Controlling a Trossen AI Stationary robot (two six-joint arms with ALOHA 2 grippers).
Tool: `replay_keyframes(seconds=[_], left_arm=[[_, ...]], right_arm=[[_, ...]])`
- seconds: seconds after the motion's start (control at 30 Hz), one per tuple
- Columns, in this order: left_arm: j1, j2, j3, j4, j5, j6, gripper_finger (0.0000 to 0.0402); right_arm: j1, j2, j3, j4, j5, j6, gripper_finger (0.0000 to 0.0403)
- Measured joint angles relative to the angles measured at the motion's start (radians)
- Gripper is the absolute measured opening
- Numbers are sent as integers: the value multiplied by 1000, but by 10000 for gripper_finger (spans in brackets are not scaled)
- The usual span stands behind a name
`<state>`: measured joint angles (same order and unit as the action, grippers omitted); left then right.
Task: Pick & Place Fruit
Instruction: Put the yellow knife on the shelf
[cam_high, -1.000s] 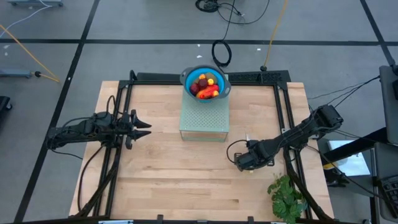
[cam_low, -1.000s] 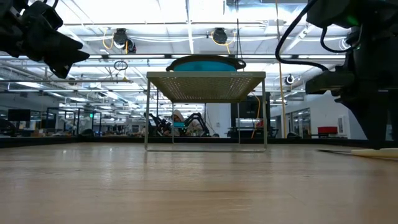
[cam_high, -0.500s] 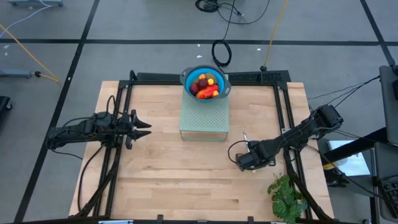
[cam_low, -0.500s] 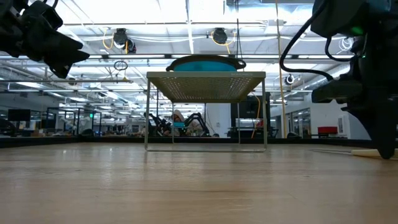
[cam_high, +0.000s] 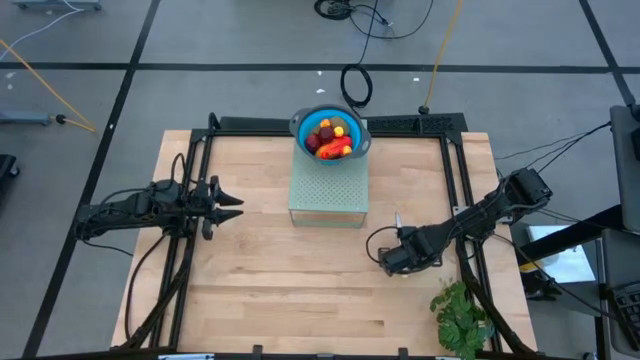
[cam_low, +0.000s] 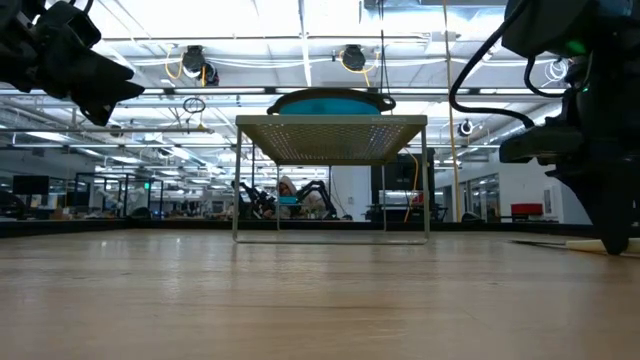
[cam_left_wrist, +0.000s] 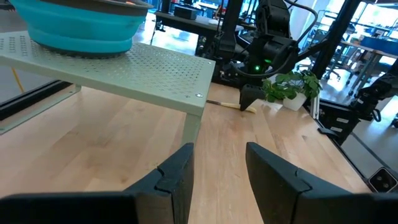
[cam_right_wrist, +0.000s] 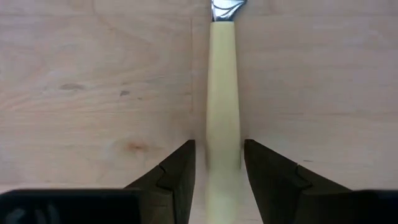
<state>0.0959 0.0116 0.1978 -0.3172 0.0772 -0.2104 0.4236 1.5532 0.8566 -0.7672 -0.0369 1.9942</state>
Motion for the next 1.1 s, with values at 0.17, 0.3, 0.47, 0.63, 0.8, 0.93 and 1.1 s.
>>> replay_keyframes(seconds=[0.17,0.3,0.47,0.63,0.8,0.93,1.1], left_arm=[[0,0,0,0,0,-1,145],[0,0,0,0,0,0,145],[0,0,0,0,0,-1,145],[0,0,0,0,0,1,145],[0,0,0,0,0,-1,145],[0,0,0,0,0,-2,145],[0,0,0,0,0,-13,145]], right_arm=[[0,0,0,15,13,0,130],[0,0,0,13,27,2,130],[2,-2,-25,62,59,4,130],[3,-5,-61,109,21,41,130],[3,-3,-63,102,15,43,126],[3,-3,-63,99,14,43,99],[3,-2,-64,100,14,37,62]])
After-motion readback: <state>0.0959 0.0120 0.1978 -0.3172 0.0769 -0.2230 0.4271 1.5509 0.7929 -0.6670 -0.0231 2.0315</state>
